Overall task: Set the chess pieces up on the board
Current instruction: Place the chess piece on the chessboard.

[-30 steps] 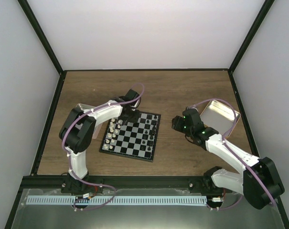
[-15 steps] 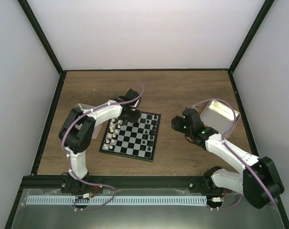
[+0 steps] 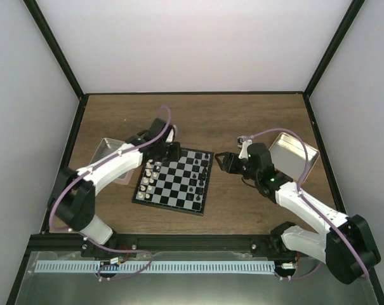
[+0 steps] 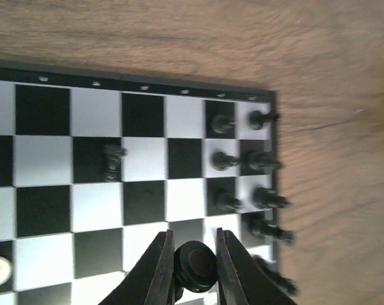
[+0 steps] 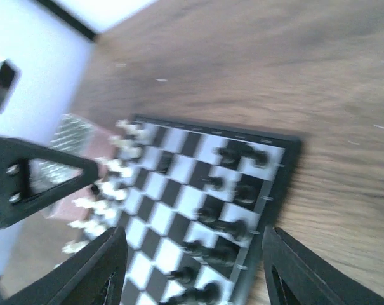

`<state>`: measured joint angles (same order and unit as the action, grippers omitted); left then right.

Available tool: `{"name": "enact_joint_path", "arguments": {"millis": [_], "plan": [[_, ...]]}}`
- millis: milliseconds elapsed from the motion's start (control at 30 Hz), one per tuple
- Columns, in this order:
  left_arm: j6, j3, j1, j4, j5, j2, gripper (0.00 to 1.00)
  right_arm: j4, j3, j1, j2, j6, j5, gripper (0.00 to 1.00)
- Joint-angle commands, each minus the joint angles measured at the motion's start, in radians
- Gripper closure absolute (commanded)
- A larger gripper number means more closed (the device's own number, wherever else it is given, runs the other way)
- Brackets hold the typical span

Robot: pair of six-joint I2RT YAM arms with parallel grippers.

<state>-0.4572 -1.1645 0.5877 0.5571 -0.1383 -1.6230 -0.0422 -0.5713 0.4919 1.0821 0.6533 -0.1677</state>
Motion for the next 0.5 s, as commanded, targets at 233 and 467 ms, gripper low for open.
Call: {"name": "enact_joint_path", "arguments": {"millis": [233, 467], "plan": [[-0.786, 0.305, -0.002, -0.636, -0.31, 0.319, 0.85, 0.398, -0.038, 0.104, 0.059, -0.017, -0.369, 0.39], [-0.967, 0.369, -0.003, -0.793, -0.355, 0.363, 0.85, 0.434, -0.093, 0.156, 0.131, 0.028, -0.447, 0.41]]}}
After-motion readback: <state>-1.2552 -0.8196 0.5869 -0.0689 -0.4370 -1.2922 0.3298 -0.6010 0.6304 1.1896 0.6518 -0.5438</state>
